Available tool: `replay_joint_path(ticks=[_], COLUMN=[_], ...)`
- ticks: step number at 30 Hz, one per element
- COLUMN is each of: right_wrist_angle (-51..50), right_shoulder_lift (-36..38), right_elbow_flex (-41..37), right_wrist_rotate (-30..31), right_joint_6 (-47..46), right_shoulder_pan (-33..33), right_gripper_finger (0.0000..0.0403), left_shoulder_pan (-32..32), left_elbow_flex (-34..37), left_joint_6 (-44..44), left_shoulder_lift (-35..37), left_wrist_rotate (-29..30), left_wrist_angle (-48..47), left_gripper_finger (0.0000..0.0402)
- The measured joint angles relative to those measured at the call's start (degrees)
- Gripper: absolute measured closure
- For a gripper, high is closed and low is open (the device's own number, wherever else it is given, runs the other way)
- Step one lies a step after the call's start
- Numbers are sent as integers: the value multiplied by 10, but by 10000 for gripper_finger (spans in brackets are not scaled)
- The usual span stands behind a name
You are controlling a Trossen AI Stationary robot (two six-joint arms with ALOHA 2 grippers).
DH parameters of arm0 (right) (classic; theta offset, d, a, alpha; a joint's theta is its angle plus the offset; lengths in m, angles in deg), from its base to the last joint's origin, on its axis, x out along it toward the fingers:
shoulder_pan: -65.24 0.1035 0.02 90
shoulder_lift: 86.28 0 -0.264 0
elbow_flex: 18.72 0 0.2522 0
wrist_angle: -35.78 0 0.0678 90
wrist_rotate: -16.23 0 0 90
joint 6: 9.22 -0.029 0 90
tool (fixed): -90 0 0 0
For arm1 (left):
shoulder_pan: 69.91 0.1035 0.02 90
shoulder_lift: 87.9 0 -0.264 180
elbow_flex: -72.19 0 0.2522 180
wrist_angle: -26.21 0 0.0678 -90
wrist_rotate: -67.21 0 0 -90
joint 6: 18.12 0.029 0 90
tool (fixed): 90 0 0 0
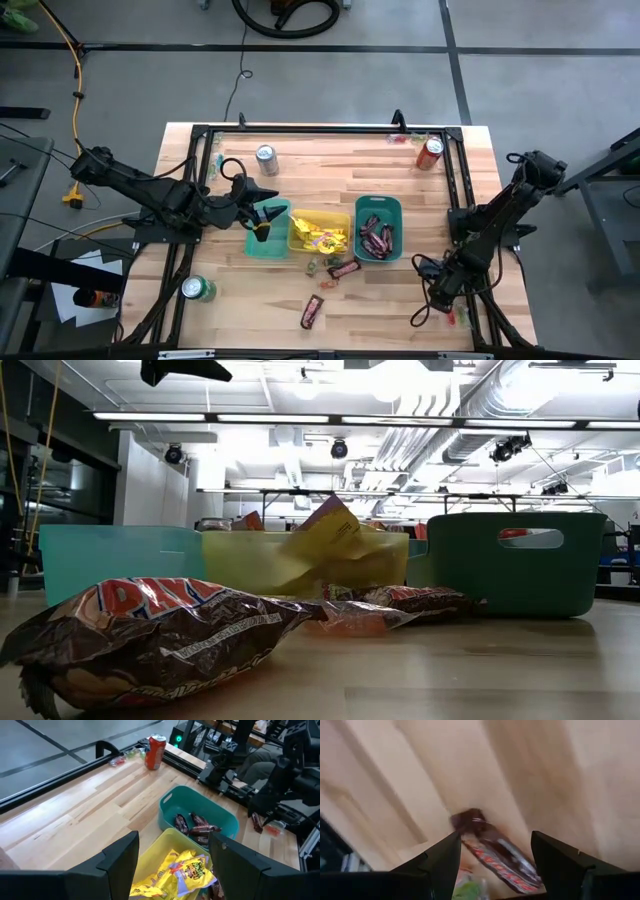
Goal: Sort candy
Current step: Put the brown chocolate bar into the blue bin
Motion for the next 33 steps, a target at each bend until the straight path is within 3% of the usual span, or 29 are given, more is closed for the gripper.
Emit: replay_joint_path(ticks=[8, 11, 15, 18, 20, 27, 30, 33], right_wrist_angle=[44, 28, -27, -56, -83, -6, -16, -66], right_shoulder_lift=[-67, -79, -68, -44, -30, -12, -12, -13], right_elbow_flex=[2, 10, 49, 100, 143, 273, 286, 286], right_wrist_rotate=[-20, -18, -4, 16, 65, 331, 401, 428], right_joint_6=[36, 37, 61, 82, 102, 244, 292, 303], right_shoulder_pan=[-1, -1, -8, -30, -47, -117, -162, -213], right_gripper_finger=[180, 236, 372, 379, 387, 398, 398, 393], left_shoulder_pan=[0, 0, 0, 0, 0, 0, 0, 0], left_elbow_flex=[0, 0, 0, 0, 0, 0, 0, 0], left_joint_6=[-8, -8, -8, -5, -4, -5, -7, -7], left_shoulder_lift=[0, 0, 0, 0, 0, 0, 0, 0], left_wrist_rotate=[1, 1, 1, 1, 2, 6, 5, 4], left_wrist_angle=[0, 0, 0, -1, 0, 0, 0, 0], left_gripper_finger=[177, 177, 177, 177, 177, 177, 177, 177])
